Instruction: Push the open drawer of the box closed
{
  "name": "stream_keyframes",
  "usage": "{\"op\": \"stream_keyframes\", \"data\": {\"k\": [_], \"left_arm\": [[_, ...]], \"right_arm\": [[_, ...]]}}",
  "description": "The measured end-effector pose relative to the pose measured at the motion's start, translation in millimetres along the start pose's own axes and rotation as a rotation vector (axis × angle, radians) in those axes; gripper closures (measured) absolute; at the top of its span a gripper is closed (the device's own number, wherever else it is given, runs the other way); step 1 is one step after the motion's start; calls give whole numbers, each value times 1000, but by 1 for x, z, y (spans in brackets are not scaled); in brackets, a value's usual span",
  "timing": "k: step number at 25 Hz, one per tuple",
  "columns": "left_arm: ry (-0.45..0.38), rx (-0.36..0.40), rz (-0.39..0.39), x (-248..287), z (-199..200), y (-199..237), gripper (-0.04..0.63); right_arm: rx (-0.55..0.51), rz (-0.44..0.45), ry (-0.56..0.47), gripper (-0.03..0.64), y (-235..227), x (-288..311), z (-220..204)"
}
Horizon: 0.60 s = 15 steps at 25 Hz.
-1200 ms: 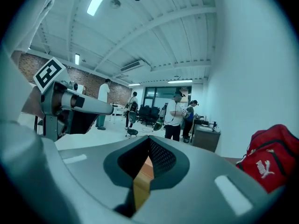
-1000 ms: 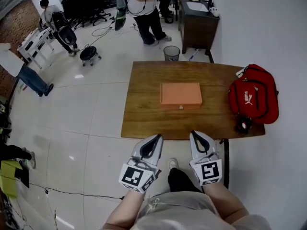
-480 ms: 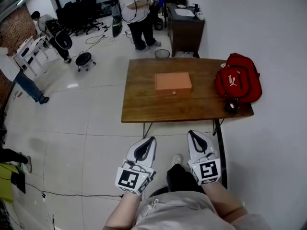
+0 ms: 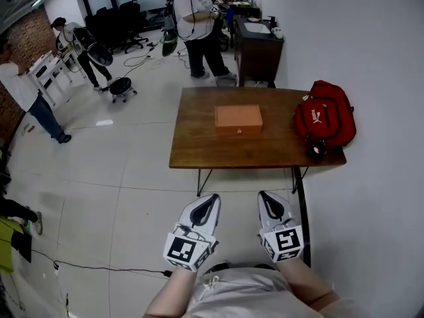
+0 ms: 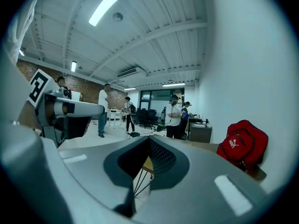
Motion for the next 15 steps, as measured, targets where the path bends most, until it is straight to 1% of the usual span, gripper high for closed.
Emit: {"op": "stream_keyframes", "data": {"k": [3, 6, 11, 15], "left_arm": [[-5, -20, 15, -4, -3, -2, 589], [17, -35, 8, -4, -9, -5, 589], [19, -34, 8, -7, -7, -7, 589], [24, -21, 10, -9, -8, -8, 589]], "right_arm": [[8, 17, 15, 609, 2, -4, -1], [8, 23, 16, 609, 0, -11, 2], [16, 5, 11, 609, 0, -20, 6], [75, 2, -1, 609, 0, -23, 5]]}}
Point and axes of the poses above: the fingertips, and each gripper's own axes: x forward along the fingers, y to its left, z out of its top, the point moved 2 cm from there along -x, backward along the fingers, and after that the axes turned 12 degrees about z, right-handed, at the moved point
